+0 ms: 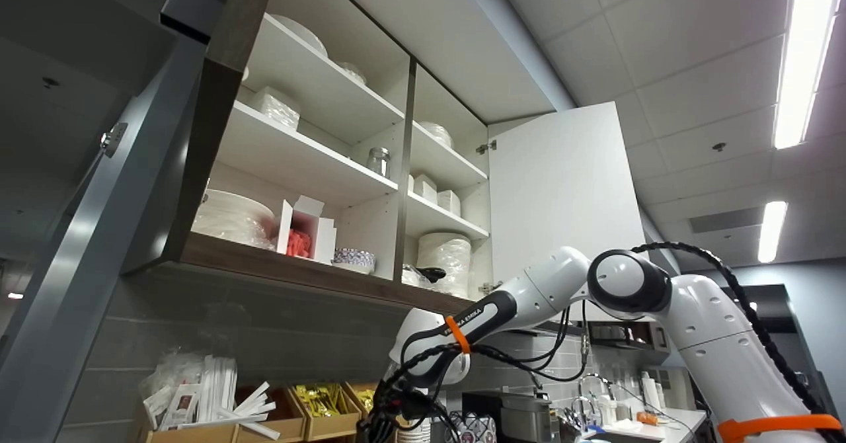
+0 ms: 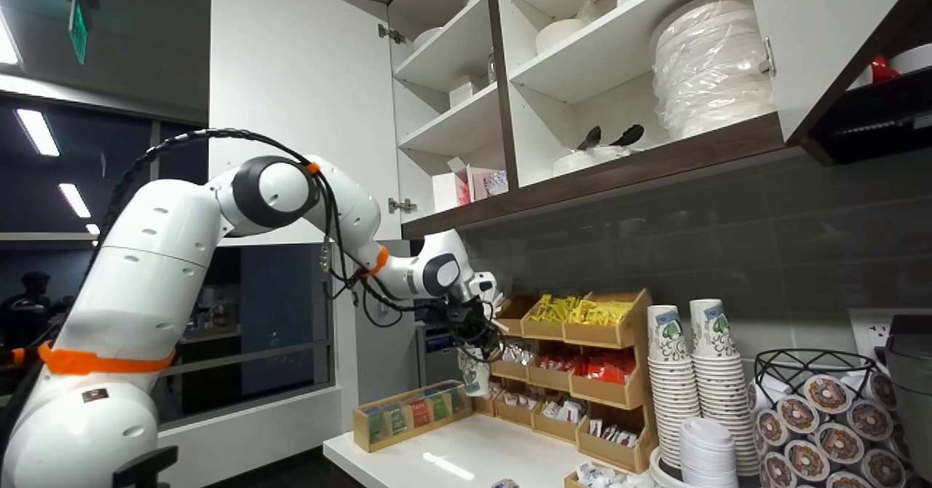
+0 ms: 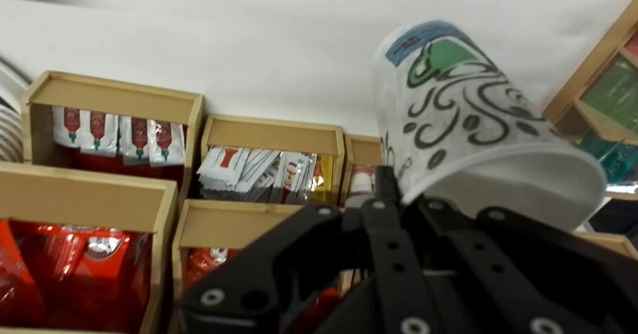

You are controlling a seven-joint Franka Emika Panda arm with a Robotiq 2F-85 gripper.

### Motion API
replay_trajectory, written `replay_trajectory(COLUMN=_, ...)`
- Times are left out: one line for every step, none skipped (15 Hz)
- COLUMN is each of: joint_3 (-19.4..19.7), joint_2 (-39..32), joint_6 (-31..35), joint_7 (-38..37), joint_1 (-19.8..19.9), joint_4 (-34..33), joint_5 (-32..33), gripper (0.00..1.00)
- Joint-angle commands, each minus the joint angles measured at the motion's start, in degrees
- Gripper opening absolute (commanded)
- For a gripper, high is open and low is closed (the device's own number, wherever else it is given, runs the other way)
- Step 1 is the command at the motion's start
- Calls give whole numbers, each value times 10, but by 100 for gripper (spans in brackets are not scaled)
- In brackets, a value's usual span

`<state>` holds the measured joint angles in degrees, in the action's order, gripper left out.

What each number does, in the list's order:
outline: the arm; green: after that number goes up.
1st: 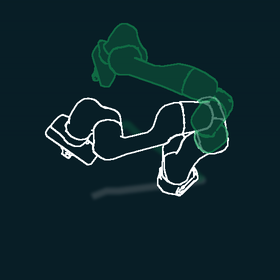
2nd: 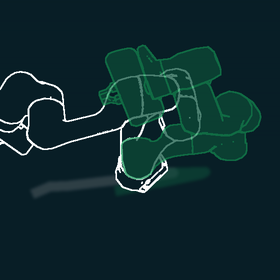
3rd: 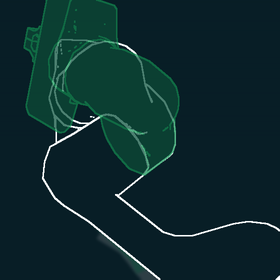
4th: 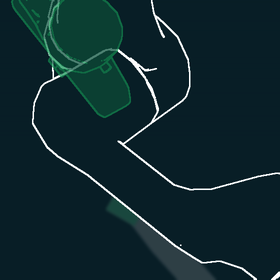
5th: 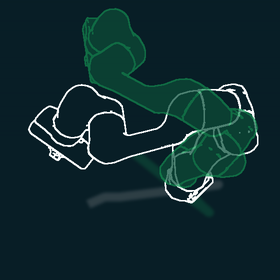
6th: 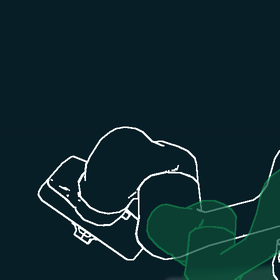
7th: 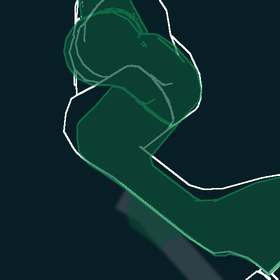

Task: Move the cup, currently in the cabinet, to the counter

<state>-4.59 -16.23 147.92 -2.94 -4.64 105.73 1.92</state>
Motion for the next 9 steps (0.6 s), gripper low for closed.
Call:
replay_trajectory(joint_3=-6, joint_2=-37, joint_6=28, joint_7=25, joint_1=3, joint_4=11, joint_5=-18, gripper=1)
replay_trajectory(joint_3=-2, joint_2=-48, joint_6=46, joint_7=12, joint_1=-1, joint_4=13, joint_5=-13, gripper=1)
replay_trajectory(joint_3=-5, joint_2=-58, joint_6=48, joint_7=19, joint_1=2, joint_4=12, joint_5=-17, gripper=1)
replay_trajectory(joint_3=-5, joint_2=-67, joint_6=58, joint_7=21, joint_1=3, joint_4=13, joint_5=-17, gripper=1)
replay_trajectory(joint_3=-8, joint_2=-77, joint_6=68, joint_7=25, joint_1=5, joint_4=14, joint_5=-20, gripper=1)
replay_trajectory(joint_3=-10, joint_2=-85, joint_6=72, joint_7=33, joint_1=8, joint_4=13, joint_5=-22, gripper=1)
replay_trajectory(joint_3=-21, joint_2=-93, joint_6=74, joint_7=58, joint_1=19, joint_4=13, joint_5=-32, gripper=1)
replay_trajectory(joint_3=-33, joint_2=-102, joint_6=76, joint_7=80, joint_1=31, joint_4=12, joint_5=-49, gripper=1)
replay_trajectory(joint_3=-33, joint_2=-109, joint_6=73, joint_7=89, joint_1=34, joint_4=13, joint_5=-50, gripper=1)
